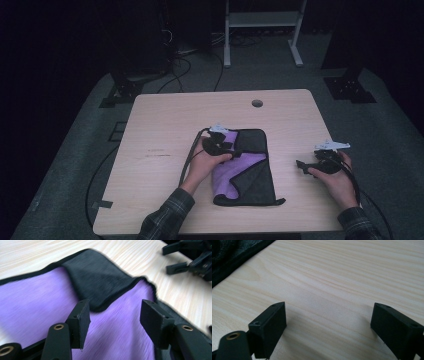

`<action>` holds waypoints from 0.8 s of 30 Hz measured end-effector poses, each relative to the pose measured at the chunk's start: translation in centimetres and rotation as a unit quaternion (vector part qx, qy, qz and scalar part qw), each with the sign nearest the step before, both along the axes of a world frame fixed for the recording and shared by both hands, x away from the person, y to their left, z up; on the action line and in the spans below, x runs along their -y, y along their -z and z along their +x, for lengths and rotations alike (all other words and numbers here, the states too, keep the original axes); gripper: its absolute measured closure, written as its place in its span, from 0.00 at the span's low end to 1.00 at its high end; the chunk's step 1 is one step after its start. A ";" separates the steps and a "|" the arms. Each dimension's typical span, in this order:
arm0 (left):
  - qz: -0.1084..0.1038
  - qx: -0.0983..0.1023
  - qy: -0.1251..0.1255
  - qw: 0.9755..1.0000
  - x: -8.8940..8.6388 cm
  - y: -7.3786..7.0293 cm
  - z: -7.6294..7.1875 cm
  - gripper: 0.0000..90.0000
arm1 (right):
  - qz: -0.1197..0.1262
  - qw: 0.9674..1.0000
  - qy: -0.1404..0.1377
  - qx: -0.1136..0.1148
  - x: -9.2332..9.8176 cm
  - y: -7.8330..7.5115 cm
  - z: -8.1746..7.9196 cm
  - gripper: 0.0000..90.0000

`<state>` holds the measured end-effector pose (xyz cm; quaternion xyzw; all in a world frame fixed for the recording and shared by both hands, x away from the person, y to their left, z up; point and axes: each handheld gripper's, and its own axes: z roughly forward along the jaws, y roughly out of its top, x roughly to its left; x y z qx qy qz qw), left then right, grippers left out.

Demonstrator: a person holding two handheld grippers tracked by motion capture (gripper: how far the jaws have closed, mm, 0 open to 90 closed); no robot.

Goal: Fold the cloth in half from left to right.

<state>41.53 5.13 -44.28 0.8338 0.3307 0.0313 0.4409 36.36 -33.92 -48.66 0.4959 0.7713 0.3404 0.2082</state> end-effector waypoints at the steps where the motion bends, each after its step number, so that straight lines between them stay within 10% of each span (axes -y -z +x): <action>1: 0.000 0.000 0.000 1.000 0.0 0.0 0.0 0.43 | 0.000 1.000 0.000 0.000 0.0 0.0 0.0 0.13; 17: 0.046 0.016 -0.074 0.996 -10.4 1.6 -3.0 0.33 | -0.001 1.000 0.017 0.000 -0.2 0.0 0.2 0.13; 24: 0.069 0.020 -0.079 0.994 -13.1 2.2 -3.8 0.25 | 0.008 1.000 0.016 0.018 -0.1 -0.1 -0.1 0.47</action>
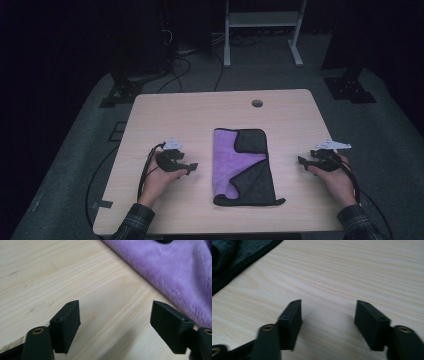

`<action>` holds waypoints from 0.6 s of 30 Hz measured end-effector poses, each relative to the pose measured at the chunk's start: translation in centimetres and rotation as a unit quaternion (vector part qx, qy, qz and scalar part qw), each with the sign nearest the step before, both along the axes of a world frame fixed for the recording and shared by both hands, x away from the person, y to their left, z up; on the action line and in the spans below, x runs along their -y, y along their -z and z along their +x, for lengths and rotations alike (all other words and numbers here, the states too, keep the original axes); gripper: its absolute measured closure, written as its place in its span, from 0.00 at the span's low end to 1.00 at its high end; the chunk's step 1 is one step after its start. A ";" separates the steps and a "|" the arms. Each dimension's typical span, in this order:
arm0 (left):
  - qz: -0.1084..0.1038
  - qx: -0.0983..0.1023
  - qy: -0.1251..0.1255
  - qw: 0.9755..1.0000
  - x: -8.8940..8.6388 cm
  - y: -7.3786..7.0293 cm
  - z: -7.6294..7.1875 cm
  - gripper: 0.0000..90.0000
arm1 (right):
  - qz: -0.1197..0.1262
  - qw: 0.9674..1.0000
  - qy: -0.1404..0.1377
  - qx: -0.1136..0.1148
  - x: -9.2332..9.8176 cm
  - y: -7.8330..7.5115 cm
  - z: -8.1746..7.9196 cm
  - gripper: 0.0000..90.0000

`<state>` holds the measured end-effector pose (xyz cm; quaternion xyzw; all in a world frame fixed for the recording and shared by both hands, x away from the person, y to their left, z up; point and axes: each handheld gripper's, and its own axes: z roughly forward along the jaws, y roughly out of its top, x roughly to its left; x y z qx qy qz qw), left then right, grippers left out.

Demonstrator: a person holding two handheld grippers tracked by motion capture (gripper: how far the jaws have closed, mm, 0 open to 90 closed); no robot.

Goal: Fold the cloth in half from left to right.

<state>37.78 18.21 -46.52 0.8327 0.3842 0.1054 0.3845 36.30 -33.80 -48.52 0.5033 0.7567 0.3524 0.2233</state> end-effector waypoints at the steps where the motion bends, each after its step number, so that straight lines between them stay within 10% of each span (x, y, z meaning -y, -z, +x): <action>1: 0.005 0.000 0.000 1.000 -0.2 0.2 0.0 0.24 | 0.001 1.000 -0.005 0.001 0.0 -0.1 0.0 0.54; 18: 0.035 0.033 0.004 0.999 -2.0 1.3 -0.5 0.16 | 0.043 0.994 -0.100 0.029 -4.1 -4.2 1.9 0.61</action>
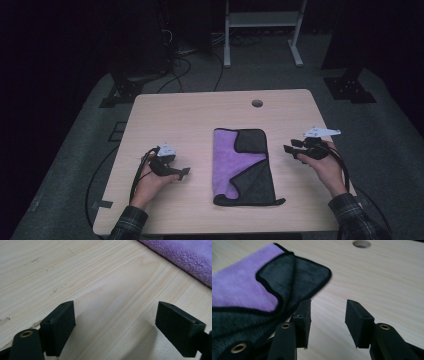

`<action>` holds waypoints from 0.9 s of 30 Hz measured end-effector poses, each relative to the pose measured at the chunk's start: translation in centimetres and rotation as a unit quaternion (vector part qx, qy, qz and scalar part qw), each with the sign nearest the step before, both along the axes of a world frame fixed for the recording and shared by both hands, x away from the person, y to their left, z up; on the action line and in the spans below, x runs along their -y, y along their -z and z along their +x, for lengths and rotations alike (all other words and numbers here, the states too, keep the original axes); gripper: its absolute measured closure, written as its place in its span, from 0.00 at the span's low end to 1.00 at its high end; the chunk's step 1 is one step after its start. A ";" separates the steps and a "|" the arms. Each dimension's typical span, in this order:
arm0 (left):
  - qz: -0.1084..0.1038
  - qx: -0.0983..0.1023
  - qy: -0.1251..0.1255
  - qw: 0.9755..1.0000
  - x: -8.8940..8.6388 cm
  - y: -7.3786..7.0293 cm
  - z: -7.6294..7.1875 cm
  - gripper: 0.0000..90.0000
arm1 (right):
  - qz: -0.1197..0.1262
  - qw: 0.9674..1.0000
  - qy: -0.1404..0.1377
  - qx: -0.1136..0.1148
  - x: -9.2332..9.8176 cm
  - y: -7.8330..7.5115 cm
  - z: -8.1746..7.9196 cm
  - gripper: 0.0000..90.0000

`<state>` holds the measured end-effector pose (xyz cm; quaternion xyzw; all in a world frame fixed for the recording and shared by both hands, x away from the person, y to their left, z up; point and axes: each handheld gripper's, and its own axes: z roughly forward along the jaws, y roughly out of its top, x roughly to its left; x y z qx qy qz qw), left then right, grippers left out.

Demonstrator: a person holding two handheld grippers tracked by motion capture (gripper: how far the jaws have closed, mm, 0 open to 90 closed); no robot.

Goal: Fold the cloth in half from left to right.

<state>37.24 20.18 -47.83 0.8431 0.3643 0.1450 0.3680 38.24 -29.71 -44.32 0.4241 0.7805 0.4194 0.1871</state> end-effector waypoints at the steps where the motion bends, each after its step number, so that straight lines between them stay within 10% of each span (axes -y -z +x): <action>1: 0.005 0.004 0.002 1.000 0.0 0.1 0.0 0.16 | 0.000 1.000 0.000 0.000 0.0 0.0 0.0 0.61; 10: 0.022 0.008 -0.005 1.000 0.0 0.5 0.1 0.00 | 0.004 0.999 -0.051 0.001 -3.6 -0.9 1.6 0.60; 27: 0.023 0.007 -0.002 1.000 0.0 0.5 0.2 0.00 | -0.006 0.992 -0.127 -0.013 -10.3 -0.1 3.4 0.59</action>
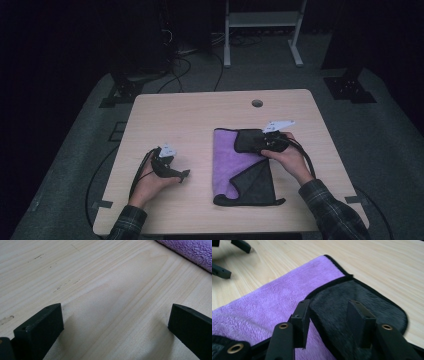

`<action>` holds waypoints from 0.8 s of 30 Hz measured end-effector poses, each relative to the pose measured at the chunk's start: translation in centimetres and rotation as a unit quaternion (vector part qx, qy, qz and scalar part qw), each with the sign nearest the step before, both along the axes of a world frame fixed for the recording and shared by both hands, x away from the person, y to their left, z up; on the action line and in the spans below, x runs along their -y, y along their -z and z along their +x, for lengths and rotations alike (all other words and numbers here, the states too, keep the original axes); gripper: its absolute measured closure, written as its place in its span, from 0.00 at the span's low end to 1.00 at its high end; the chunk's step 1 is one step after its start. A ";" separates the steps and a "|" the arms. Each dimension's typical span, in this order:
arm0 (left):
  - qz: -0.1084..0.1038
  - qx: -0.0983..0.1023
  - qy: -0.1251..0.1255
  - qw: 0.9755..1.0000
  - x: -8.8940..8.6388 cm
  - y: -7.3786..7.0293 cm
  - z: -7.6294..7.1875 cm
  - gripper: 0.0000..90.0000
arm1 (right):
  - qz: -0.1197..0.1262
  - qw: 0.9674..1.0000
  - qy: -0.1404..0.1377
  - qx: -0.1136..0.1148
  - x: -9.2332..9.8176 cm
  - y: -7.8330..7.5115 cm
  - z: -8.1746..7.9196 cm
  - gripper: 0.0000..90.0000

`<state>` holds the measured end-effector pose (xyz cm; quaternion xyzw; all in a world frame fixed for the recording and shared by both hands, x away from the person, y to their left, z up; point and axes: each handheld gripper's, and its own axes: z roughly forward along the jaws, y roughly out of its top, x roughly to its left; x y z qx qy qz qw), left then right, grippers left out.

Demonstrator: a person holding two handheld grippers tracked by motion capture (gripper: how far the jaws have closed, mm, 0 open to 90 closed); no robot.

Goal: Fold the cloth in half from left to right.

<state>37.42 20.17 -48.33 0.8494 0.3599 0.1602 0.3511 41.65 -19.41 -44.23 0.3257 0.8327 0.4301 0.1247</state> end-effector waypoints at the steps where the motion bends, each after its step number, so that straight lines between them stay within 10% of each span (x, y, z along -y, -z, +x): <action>1: 0.000 0.000 0.000 1.000 0.0 0.0 0.0 0.00 | 0.002 1.000 -0.004 0.000 -0.4 0.1 0.1 0.59; 15: 0.000 0.000 0.000 1.000 0.0 0.0 0.0 0.00 | -0.037 0.999 -0.034 -0.007 -4.8 2.4 1.4 0.62; 24: 0.000 0.000 0.000 1.000 0.0 0.0 0.0 0.00 | -0.047 0.999 -0.026 0.003 -4.8 3.0 1.8 0.91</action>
